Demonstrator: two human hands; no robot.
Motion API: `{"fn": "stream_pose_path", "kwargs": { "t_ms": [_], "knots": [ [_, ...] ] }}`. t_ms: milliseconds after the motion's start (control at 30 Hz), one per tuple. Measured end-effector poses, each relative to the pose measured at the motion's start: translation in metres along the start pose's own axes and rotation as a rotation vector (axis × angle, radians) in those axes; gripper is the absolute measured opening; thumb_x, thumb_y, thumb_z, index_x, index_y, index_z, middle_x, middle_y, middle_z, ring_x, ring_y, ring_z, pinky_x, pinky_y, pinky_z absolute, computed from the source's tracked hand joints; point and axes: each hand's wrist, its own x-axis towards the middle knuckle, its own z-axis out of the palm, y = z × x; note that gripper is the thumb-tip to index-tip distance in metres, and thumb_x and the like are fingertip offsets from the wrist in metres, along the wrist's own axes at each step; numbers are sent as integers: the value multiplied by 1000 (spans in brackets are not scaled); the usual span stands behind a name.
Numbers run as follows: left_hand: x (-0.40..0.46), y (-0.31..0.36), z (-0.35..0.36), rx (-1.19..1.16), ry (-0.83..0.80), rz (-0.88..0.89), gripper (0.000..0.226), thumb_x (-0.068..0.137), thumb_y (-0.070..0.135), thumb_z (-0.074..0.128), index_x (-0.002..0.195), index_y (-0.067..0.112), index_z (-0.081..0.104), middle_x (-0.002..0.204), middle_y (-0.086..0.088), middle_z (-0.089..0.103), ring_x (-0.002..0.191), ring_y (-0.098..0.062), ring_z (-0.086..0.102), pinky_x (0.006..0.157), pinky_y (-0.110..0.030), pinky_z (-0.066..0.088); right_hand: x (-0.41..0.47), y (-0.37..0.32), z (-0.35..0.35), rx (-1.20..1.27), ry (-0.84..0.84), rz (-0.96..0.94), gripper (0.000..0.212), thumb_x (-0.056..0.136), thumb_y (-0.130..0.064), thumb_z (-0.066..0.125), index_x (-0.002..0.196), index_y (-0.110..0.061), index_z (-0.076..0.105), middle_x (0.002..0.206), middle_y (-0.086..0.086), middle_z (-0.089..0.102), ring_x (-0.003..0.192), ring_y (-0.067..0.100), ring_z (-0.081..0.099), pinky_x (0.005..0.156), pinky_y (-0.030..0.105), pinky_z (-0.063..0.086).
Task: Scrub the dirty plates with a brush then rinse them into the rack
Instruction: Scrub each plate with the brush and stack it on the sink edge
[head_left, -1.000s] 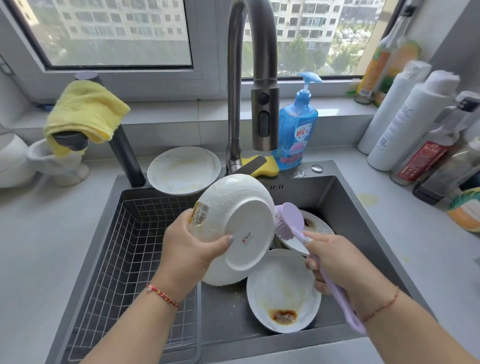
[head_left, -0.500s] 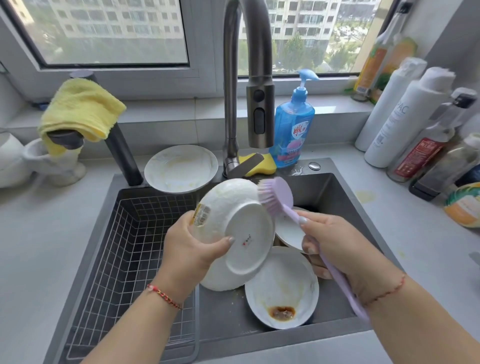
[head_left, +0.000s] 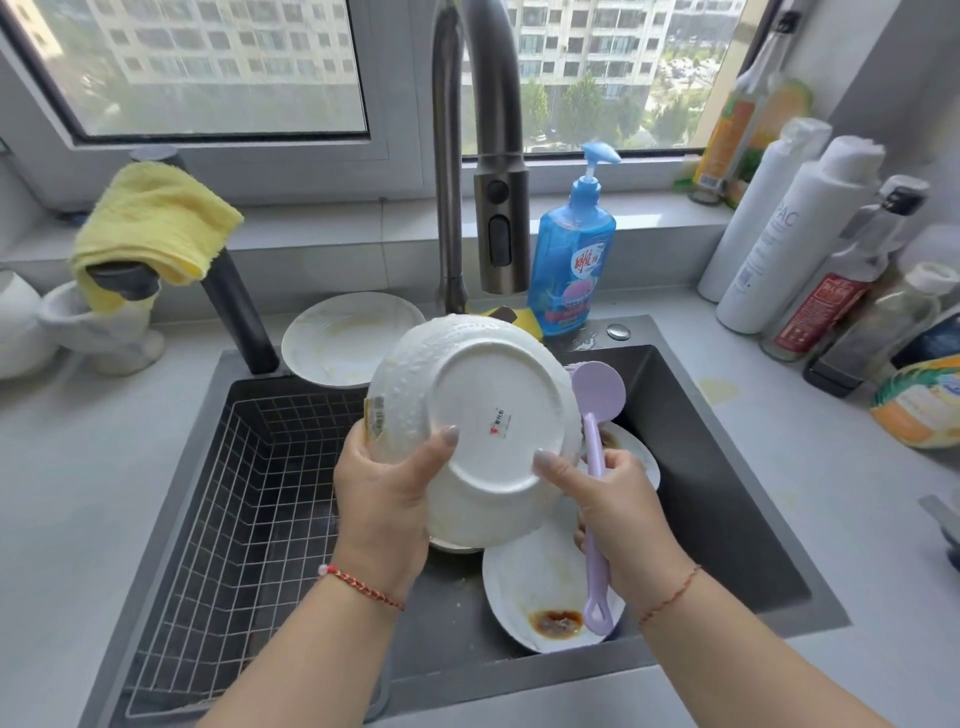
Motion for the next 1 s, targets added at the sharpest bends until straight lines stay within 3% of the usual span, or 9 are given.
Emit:
{"fn": "stream_pose_path", "kwargs": {
  "t_ms": [133, 267, 367, 533, 667, 867, 1000],
  "knots": [
    [-1, -3, -10, 110, -49, -36, 80, 49, 20, 93, 120, 10, 58, 114, -15, 71, 106, -36, 68, 92, -55, 54, 2, -1, -9, -95, -30, -36, 56, 67, -37, 84, 104, -8, 53, 87, 8, 61, 59, 12, 56, 53, 27, 47],
    [-1, 1, -20, 191, -117, -134, 82, 46, 26, 92, 118, 5, 56, 112, -19, 71, 102, -37, 70, 87, -57, 57, 9, -13, -24, -299, -80, -68, 58, 64, -33, 87, 107, -22, 50, 99, 0, 62, 85, 15, 63, 74, 36, 55],
    [0, 7, -22, 256, -176, -201, 82, 43, 26, 91, 115, 5, 57, 108, -19, 71, 96, -36, 71, 78, -49, 60, 15, -31, -34, -550, -146, -151, 54, 65, -30, 86, 104, -25, 49, 95, -9, 58, 83, 5, 58, 66, 24, 49],
    [5, 20, -21, 403, -364, -257, 83, 46, 23, 91, 120, 5, 58, 110, -19, 71, 99, -36, 71, 85, -53, 58, 21, -48, -41, -813, -213, -260, 67, 64, -38, 86, 117, -26, 46, 97, -10, 58, 84, 8, 58, 71, 25, 51],
    [11, 32, -18, 563, -401, -213, 86, 42, 29, 94, 119, 10, 61, 110, -15, 72, 100, -34, 71, 87, -57, 56, 16, -58, -39, -872, -258, -347, 72, 67, -34, 85, 123, -29, 41, 99, -9, 58, 86, 9, 58, 69, 20, 47],
    [7, 40, -10, 755, -412, -91, 74, 37, 36, 91, 106, 23, 66, 101, -2, 74, 93, -20, 72, 82, -48, 60, 10, -61, -38, -935, -233, -436, 81, 67, -34, 85, 130, -33, 35, 90, -17, 51, 77, 2, 53, 59, 13, 38],
    [3, 39, -10, 745, -372, -18, 68, 36, 36, 89, 98, 21, 68, 93, -1, 74, 86, -17, 73, 75, -40, 62, 9, -56, -40, -868, -190, -453, 70, 69, -33, 83, 126, -34, 42, 97, -16, 57, 86, 7, 57, 64, 13, 41]
  ]
}}
